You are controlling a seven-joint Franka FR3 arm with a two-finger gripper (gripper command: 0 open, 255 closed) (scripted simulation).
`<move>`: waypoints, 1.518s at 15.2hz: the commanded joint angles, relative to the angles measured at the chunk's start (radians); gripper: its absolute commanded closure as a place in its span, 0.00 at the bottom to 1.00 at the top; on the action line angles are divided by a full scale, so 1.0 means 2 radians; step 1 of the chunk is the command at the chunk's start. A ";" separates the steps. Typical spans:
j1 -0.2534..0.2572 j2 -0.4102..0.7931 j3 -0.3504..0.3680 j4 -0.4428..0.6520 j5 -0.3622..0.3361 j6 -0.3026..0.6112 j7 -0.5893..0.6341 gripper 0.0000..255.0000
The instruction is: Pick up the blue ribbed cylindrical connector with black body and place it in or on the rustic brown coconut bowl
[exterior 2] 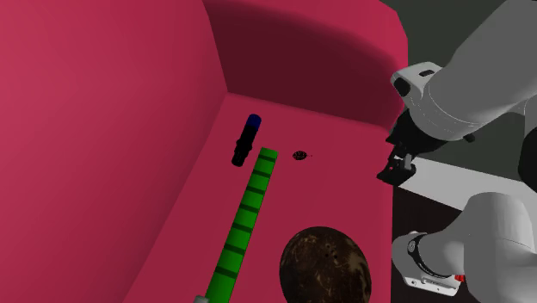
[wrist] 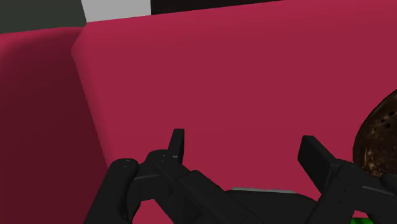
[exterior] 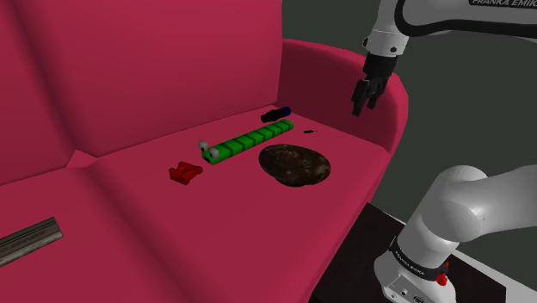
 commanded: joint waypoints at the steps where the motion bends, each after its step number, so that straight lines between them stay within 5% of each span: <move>1: 0.000 0.000 0.000 0.000 0.000 0.000 0.000 0.00; 11: -0.042 0.175 0.078 0.075 0.066 0.092 0.253 0.00; 23: -0.082 0.406 0.106 0.254 0.072 0.148 0.523 0.00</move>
